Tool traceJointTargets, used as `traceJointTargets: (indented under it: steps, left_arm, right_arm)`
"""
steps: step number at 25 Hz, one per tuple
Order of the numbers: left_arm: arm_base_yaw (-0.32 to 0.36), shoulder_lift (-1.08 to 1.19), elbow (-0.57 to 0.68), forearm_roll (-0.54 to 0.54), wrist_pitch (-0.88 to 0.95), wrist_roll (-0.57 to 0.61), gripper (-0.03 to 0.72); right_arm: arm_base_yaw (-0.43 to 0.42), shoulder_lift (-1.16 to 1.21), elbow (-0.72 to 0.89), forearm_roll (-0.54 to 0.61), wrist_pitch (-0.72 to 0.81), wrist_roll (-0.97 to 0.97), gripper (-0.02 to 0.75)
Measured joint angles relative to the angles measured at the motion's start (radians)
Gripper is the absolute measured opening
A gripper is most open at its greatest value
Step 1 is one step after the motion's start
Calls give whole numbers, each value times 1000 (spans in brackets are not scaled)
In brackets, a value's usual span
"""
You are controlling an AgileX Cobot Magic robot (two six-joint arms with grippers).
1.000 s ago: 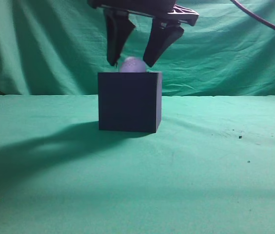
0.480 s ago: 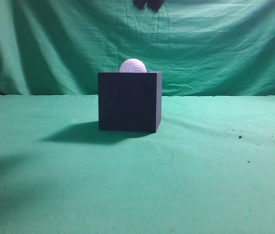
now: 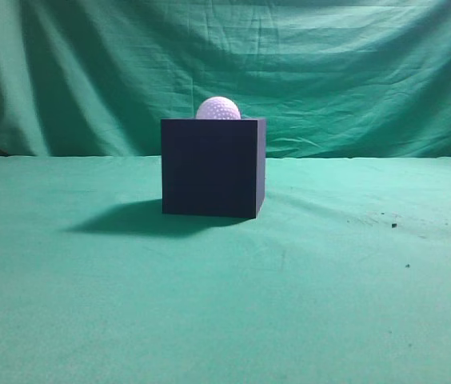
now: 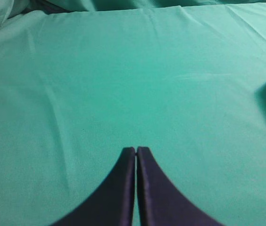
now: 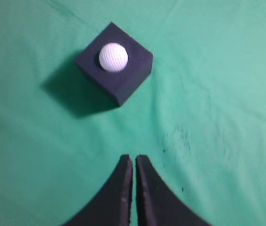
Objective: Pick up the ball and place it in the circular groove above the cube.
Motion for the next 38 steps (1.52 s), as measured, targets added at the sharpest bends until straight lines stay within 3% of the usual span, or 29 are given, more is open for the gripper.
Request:
traceJointTargets:
  steps: [15, 25, 30, 33, 38]
  left_arm:
    - [0, 0, 0, 0, 0, 0, 0]
    - [0, 0, 0, 0, 0, 0, 0]
    - [0, 0, 0, 0, 0, 0, 0]
    - [0, 0, 0, 0, 0, 0, 0]
    - [0, 0, 0, 0, 0, 0, 0]
  right_arm:
    - [0, -684, 565, 44, -176, 65, 0]
    - [0, -787, 647, 39, -167, -20, 0]
    - [-3, -827, 750, 28, -339, -137, 0]
    - [-63, -903, 860, 28, -531, -172, 0]
    - [-259, -1054, 1073, 26, -766, -178, 0]
